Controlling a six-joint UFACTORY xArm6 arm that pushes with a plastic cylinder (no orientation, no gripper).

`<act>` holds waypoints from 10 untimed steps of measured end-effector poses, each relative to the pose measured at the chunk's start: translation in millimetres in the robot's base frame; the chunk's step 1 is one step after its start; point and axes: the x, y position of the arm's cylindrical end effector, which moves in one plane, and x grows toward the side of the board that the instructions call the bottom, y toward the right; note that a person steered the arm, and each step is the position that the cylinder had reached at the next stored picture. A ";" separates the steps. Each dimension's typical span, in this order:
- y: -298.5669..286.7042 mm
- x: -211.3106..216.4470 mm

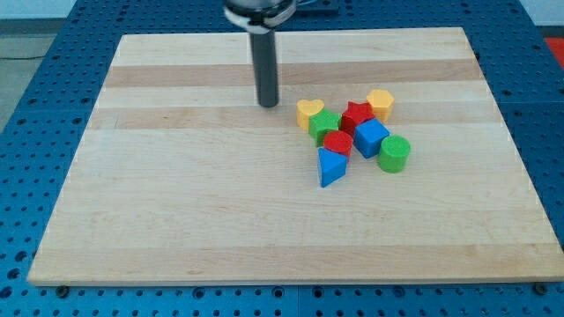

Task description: Separate the red starblue cube green circle from the group of blocks

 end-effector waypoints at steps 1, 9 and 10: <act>37.6 -16.1; 136.7 127.7; 150.5 130.0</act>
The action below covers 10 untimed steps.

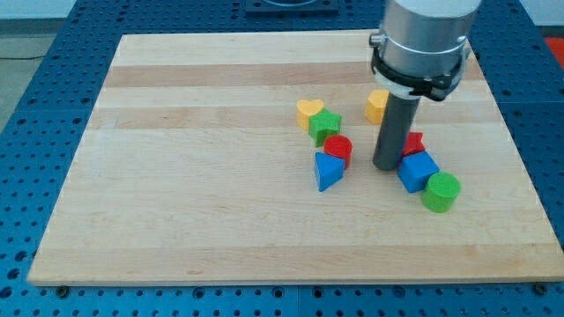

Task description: Separate the red starblue cube green circle from the group of blocks

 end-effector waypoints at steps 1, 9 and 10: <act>10.1 -2.8; 39.8 44.7; 25.3 23.7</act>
